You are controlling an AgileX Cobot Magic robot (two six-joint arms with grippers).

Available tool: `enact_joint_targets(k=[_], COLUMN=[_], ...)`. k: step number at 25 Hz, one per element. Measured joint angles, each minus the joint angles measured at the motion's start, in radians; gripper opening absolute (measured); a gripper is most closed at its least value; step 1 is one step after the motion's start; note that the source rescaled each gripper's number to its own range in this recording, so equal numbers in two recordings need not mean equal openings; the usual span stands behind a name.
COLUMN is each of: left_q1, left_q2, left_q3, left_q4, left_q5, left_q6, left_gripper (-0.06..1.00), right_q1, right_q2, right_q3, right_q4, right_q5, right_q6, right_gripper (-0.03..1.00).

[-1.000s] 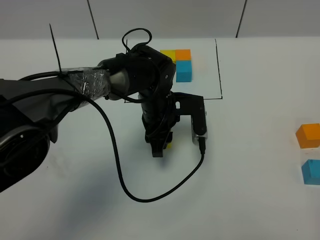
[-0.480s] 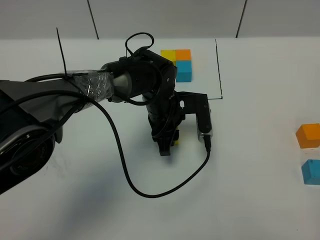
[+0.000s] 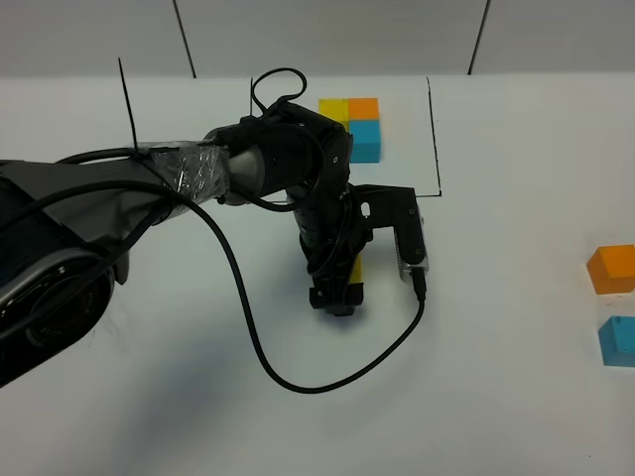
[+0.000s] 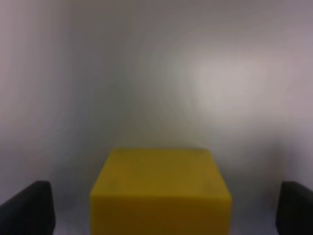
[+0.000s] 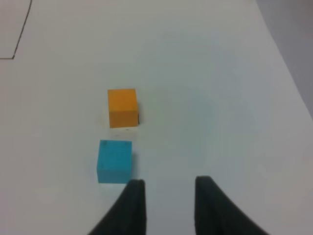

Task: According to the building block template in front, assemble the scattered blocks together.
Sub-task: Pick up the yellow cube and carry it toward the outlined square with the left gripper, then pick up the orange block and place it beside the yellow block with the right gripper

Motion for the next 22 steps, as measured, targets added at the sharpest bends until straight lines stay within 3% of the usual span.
enact_joint_targets(k=[2, 7, 11, 17, 22], left_q1=[-0.014, -0.045, -0.046, -0.032, 0.067], left_q2=[-0.034, -0.235, -0.418, -0.697, -0.924], left_q3=[0.000, 0.000, 0.000, 0.000, 0.028], left_q4=[0.060, 0.215, 0.294, 0.434, 0.498], left_q5=[0.011, 0.030, 0.081, 0.357, 0.377], left_q6=[-0.007, -0.068, -0.232, -0.444, -0.609], left_gripper=[0.99, 0.99, 0.97, 0.91, 0.83], right_q1=[0.000, 0.000, 0.000, 0.000, 0.000], right_q2=[0.000, 0.000, 0.000, 0.000, 0.000], right_q3=[0.000, 0.000, 0.000, 0.000, 0.000], right_q4=[0.000, 0.000, 0.000, 0.000, 0.000], right_q5=[0.000, 0.000, 0.000, 0.000, 0.000], right_q6=[0.000, 0.000, 0.000, 0.000, 0.000], right_gripper=[0.00, 0.00, 0.00, 0.00, 0.00])
